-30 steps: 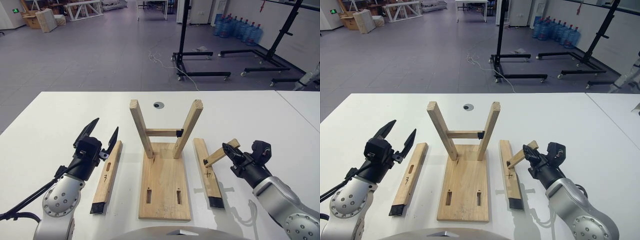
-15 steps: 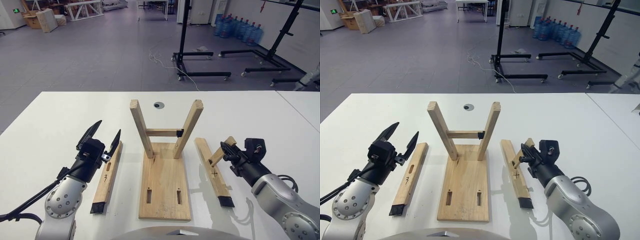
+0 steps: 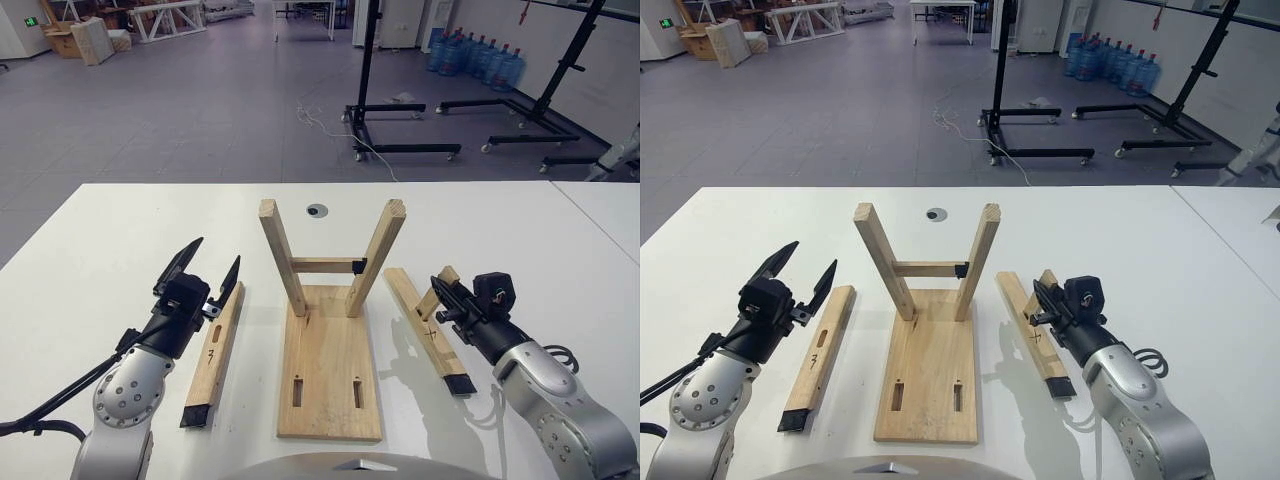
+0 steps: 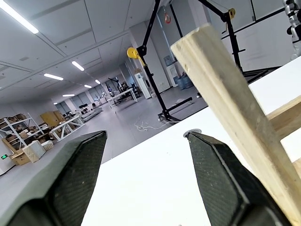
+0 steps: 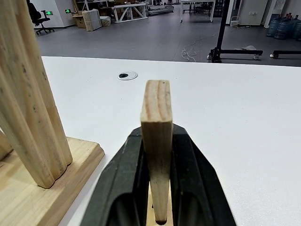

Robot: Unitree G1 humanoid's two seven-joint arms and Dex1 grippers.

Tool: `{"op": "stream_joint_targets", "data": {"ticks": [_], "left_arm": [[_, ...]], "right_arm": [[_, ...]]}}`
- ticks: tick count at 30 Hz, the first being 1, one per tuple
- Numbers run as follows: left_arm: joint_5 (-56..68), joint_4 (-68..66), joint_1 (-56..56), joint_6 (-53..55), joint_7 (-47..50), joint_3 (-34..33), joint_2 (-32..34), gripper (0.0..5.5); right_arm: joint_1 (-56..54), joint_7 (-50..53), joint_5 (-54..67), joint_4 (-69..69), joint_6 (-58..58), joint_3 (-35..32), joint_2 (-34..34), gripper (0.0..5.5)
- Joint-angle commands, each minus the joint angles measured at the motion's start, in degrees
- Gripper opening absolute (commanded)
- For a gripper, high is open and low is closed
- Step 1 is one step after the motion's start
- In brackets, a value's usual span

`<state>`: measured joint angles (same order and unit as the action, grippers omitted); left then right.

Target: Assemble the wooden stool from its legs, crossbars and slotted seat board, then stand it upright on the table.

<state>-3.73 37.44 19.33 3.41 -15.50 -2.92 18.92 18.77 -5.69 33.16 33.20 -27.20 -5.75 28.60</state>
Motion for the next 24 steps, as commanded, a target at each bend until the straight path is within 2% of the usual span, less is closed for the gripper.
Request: {"op": "stream_joint_targets", "data": {"ticks": [1, 9, 17, 18, 24], "left_arm": [[-0.7, -1.1, -1.1, -0.5, 0.2, 0.0, 0.1, 3.13], [-1.2, -1.4, -1.1, -1.2, 0.8, 0.2, -0.6, 3.13], [-2.7, -1.7, -0.9, -1.8, 1.8, 1.4, -1.9, 3.13], [-2.8, -1.6, -0.7, -1.8, 1.9, 1.5, -1.9, 3.13], [-3.2, -1.5, 0.4, -2.2, 2.8, 1.1, -2.5, 3.13]], "right_arm": [[4.3, -1.7, -3.2, -5.0, -1.9, 0.6, -0.8, 0.39], [-0.2, -3.1, -2.1, -4.9, -5.1, 0.2, -1.1, 0.39], [-6.0, -1.6, 0.4, -1.0, -13.3, -2.4, -0.4, 0.39], [-6.5, -0.8, -0.1, -0.5, -14.2, -2.7, -0.4, 0.76], [-10.8, -0.3, 0.3, 3.4, -15.9, -4.4, -1.1, 1.69]]}}
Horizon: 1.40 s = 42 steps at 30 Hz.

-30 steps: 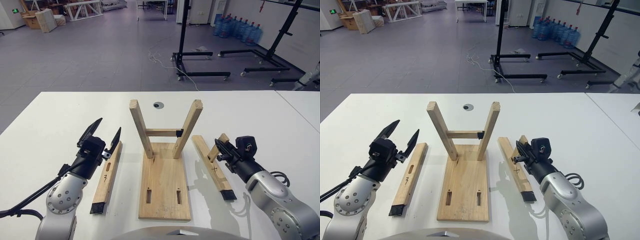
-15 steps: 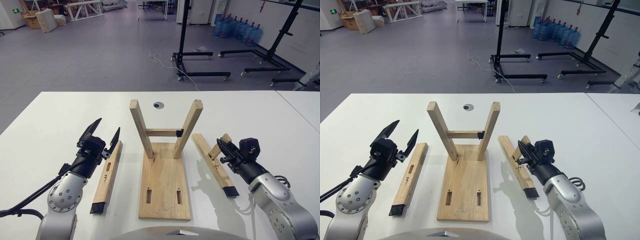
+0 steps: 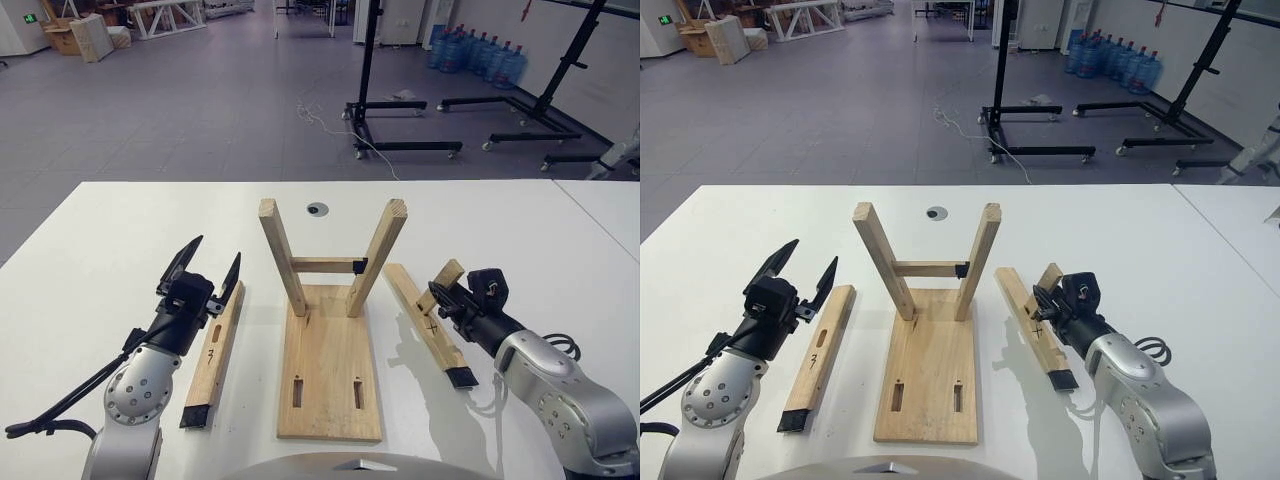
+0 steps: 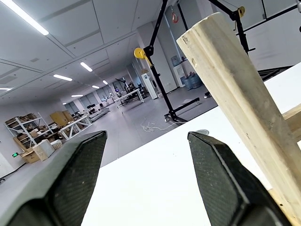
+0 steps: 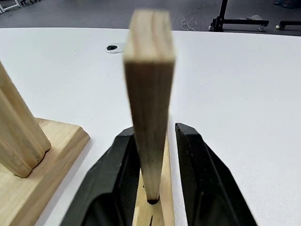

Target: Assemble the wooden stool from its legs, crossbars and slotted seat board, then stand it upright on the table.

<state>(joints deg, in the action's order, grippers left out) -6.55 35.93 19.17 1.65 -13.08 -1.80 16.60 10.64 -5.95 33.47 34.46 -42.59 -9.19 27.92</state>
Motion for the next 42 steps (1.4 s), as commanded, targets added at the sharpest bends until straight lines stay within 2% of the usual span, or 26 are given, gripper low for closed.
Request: {"op": "stream_joint_targets", "data": {"ticks": [1, 7, 17, 24, 27, 29, 31, 33, 37, 42], "left_arm": [[-0.5, 0.0, 0.6, -0.6, 0.5, 0.0, -0.3, 3.13], [-1.0, -0.5, 1.4, -1.5, 1.3, -0.3, -1.0, 3.13], [-1.1, -2.5, 0.1, -3.2, 1.5, -0.7, -0.9, 3.13], [-1.3, -3.0, 0.2, -3.2, 1.6, -0.3, -1.2, 3.13], [-1.0, -2.8, 0.4, -2.8, 1.3, -0.3, -1.1, 3.13], [-0.7, -2.7, -0.2, -2.2, 0.7, 0.4, -1.0, 3.13], [-0.5, -3.4, -0.8, -1.9, -0.1, 1.5, -0.8, 3.13], [-0.2, -4.0, -1.5, -1.8, -0.9, 1.9, -0.4, 3.13], [-0.1, -4.7, -1.9, -2.0, -1.1, 1.6, -0.4, 3.13], [-0.7, -5.5, -1.4, -2.8, -0.4, 2.1, -1.0, 3.13]], "right_arm": [[-3.2, -0.4, 0.0, 2.5, -0.2, -1.2, -0.5, 1.85], [-7.3, -2.3, -0.2, 2.0, 1.9, -2.9, -0.4, 2.72], [-19.9, -0.7, 2.6, -0.5, -1.8, -6.4, -0.4, 2.72], [-26.8, -0.6, 3.5, -0.5, -3.2, -6.2, -0.4, 2.72], [-22.6, -2.4, 0.4, 0.4, -1.4, -3.2, 0.3, 2.72], [-13.3, -6.1, -7.3, -3.4, 6.1, 3.6, 1.3, 2.72], [-5.2, -7.4, -15.6, -13.9, 12.6, 11.1, 1.8, 2.72], [-2.0, -8.3, -17.9, -21.0, 12.8, 14.9, 0.4, 2.72], [-3.7, -8.2, -14.0, -18.8, 11.1, 13.0, -2.9, 2.72], [-5.9, -7.0, -9.8, -16.2, 7.9, 8.1, -3.7, 2.72]]}}
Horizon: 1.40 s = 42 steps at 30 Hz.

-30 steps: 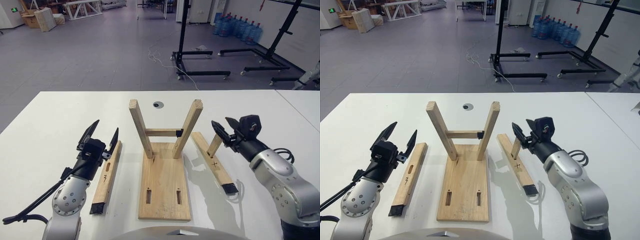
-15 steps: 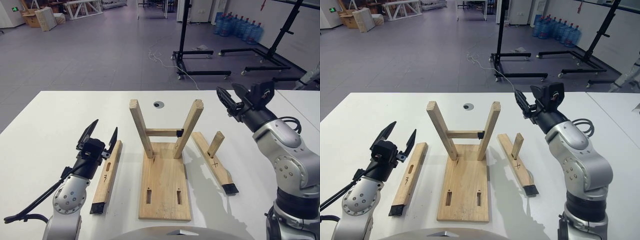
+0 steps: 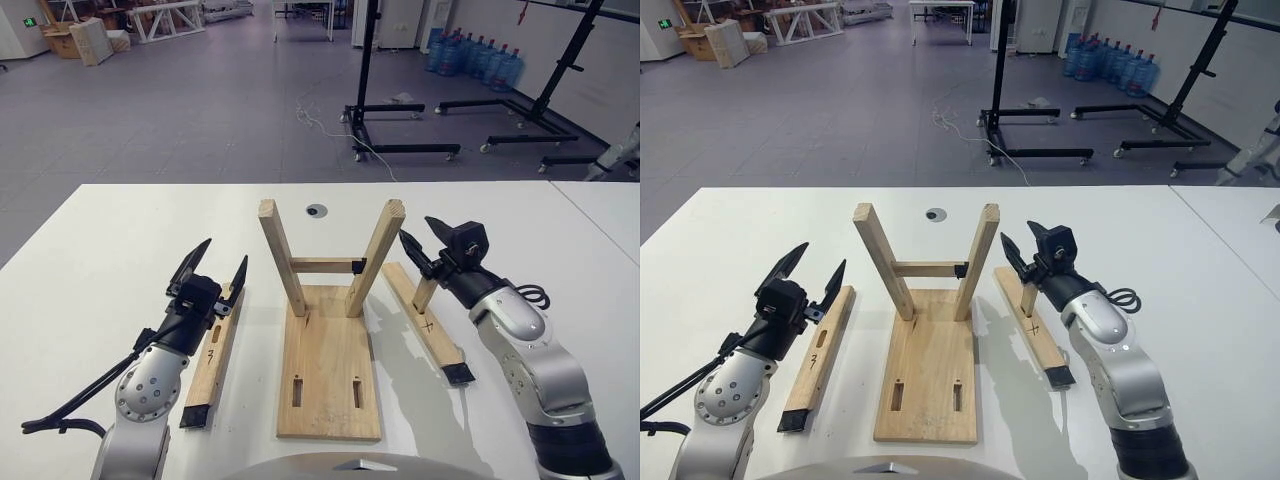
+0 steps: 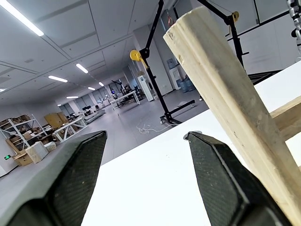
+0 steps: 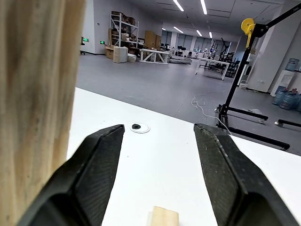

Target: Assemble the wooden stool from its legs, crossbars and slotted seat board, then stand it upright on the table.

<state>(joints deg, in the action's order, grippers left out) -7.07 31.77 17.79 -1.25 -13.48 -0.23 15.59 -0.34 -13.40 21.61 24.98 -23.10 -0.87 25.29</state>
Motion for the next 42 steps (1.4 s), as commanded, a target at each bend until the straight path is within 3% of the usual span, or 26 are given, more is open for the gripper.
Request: {"op": "stream_joint_targets", "data": {"ticks": [1, 5, 10, 15, 19, 21, 26, 31, 42], "left_arm": [[-0.2, -1.4, 0.2, 0.0, 0.1, 0.4, 0.0, 3.13], [-0.2, -1.2, 1.1, -0.5, 0.5, 0.2, -0.1, 3.13], [-0.2, -1.0, 2.0, -0.9, 1.0, -0.5, -0.1, 3.13], [-1.1, -0.3, 3.6, -1.2, 2.1, 0.0, -1.0, 3.13], [-1.3, 0.2, 4.2, -1.0, 2.4, 0.2, -1.2, 3.13], [-1.6, 1.1, 5.4, -0.8, 2.7, 0.6, -1.6, 3.13], [-1.7, 2.9, 8.0, -0.7, 3.0, 1.2, -2.2, 3.13], [-2.3, 3.1, 8.9, 0.2, 2.8, 1.8, -2.3, 3.13], [-0.9, 2.0, 6.2, 2.3, 0.0, 0.8, 0.0, 3.13]], "right_arm": [[4.5, 0.6, 3.1, -5.8, -12.1, -1.4, -1.1, 2.72], [-1.8, 1.8, 8.3, -0.9, -11.9, -6.8, -2.3, 2.72], [-10.8, 12.7, 23.0, -1.0, -19.0, -20.1, -8.2, 2.72], [-10.8, 15.9, 22.0, -7.7, -19.6, -27.1, -4.6, 2.72], [0.3, 7.8, 14.3, -7.2, -15.7, -23.8, 0.8, 2.72], [11.0, 0.7, 11.1, -2.6, -12.7, -20.6, 3.0, 3.05], [25.9, -9.3, 10.1, 4.8, -12.0, -17.9, 5.6, 3.83], [25.9, -10.6, 8.9, 6.7, -15.5, -15.5, 7.7, 3.99], [24.9, -4.0, 0.6, 8.3, -23.5, -3.7, 6.7, 3.99]]}}
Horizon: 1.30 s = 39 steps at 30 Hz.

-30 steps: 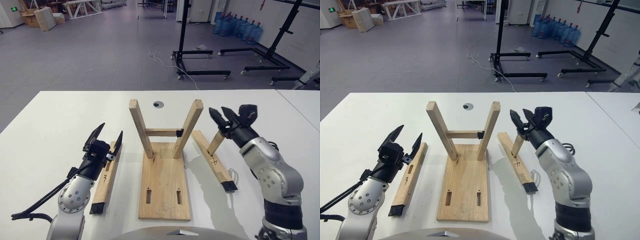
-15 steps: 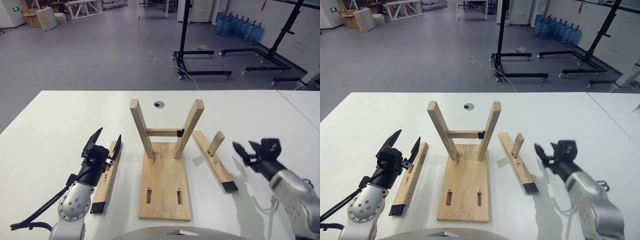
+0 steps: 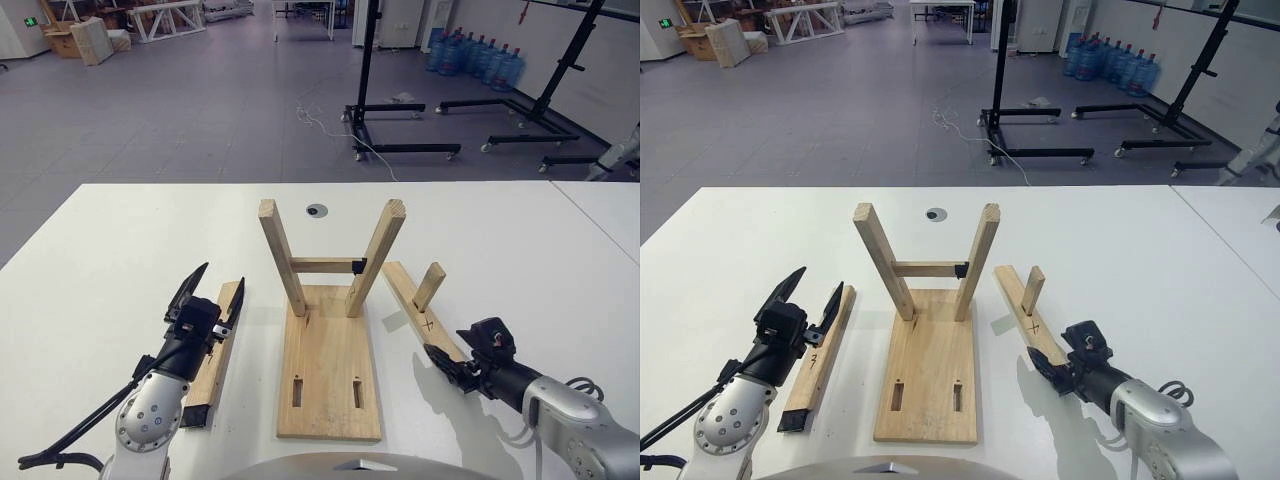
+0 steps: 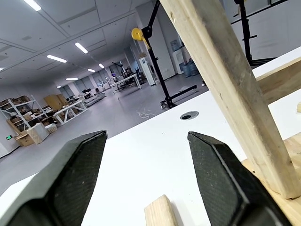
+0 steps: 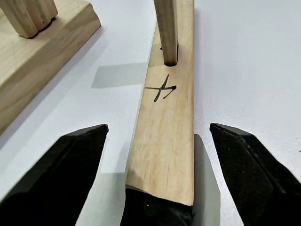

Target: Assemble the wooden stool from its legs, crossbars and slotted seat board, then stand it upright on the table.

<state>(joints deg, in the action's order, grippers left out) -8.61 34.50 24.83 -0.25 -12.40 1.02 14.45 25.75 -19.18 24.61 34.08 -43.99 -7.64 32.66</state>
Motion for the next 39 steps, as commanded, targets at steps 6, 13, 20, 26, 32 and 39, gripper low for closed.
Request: {"op": "stream_joint_targets", "data": {"ticks": [6, 13, 20, 26, 32, 39], "left_arm": [[0.2, -1.7, -1.7, 1.1, -0.9, -0.5, 1.1, 3.13], [-0.9, -3.5, -2.6, 0.4, 0.9, 0.5, -0.3, 3.13], [3.2, -3.5, -1.8, 0.4, 2.0, -1.7, -2.5, 3.13], [13.8, -12.4, -7.3, -1.5, -3.4, -7.0, -0.4, 3.13], [28.6, -16.8, -18.1, 5.5, -16.3, -11.3, 7.7, 3.13], [53.0, -8.9, -16.5, 18.0, -26.2, -15.5, 10.5, 3.13]], "right_arm": [[-5.1, 3.0, -5.5, -3.7, -3.6, 5.9, -1.4, 3.30], [-10.3, 1.5, -4.7, -7.7, -5.1, 4.1, -1.4, 2.08], [-18.2, 0.8, -1.6, -13.9, -5.1, -0.8, -4.7, 2.05], [-38.8, -5.5, 16.8, -27.2, 5.1, -16.9, -14.0, 2.05], [-49.7, -15.4, 51.2, -23.5, 2.5, -27.8, -14.4, 2.05], [-38.0, -26.8, 62.6, -5.0, -11.3, -12.3, -6.4, 2.05]]}}
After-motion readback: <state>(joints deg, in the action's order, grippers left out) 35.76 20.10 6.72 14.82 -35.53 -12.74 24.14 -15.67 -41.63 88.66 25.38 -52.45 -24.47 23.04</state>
